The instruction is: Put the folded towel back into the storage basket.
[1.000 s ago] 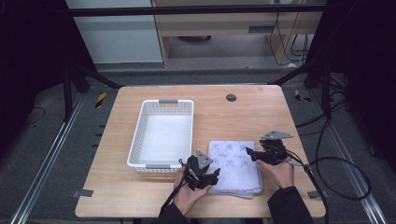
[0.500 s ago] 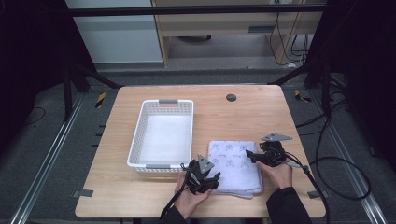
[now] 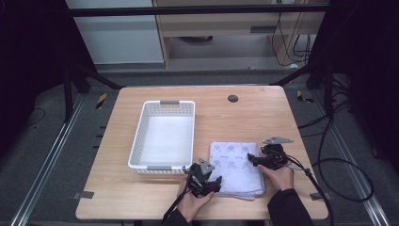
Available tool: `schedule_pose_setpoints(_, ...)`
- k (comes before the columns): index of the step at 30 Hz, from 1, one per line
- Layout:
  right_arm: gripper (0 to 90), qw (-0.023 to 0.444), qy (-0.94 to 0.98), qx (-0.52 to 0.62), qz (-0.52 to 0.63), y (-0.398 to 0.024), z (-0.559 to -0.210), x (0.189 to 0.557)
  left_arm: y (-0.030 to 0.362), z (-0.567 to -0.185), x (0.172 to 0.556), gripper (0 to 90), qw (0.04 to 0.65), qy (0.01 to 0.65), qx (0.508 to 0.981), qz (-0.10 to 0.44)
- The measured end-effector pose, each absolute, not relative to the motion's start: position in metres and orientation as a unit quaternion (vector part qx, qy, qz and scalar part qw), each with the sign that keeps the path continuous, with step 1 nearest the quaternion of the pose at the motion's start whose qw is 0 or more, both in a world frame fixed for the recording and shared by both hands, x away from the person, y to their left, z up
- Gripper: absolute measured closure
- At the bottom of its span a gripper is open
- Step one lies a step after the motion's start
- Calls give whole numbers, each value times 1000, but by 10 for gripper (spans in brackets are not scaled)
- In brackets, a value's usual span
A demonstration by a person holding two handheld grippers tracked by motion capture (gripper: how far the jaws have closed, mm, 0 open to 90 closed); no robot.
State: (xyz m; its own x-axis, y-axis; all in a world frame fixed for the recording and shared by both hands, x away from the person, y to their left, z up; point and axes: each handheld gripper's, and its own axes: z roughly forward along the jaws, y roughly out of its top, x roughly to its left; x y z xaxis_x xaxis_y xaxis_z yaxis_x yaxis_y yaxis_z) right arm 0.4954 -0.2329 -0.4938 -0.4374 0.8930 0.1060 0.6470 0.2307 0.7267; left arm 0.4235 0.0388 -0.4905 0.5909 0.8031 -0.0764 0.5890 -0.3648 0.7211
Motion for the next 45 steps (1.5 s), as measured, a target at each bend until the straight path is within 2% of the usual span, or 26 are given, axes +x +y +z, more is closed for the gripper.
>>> schedule_pose_setpoints(9,374,149,764,510,366,-233,-498,497,40,-497,427,370,375,438,807,124)
schedule_pose_setpoints(16,497,119,759,513,382,-234,-499,498,42,-499,429,426,386,438,805,103)
schedule_pose_setpoints(23,661,94,752,521,392,-233,-498,496,42,-498,428,540,396,443,799,86)
schedule_pose_setpoints(28,752,104,751,518,396,-232,-497,494,41,-497,427,662,404,444,795,93)
schedule_pose_setpoints(34,778,106,749,515,403,-232,-490,492,43,-493,425,722,415,439,791,96)
schedule_pose_setpoints(45,781,140,747,487,431,-230,-457,478,42,-471,420,733,434,414,792,114)
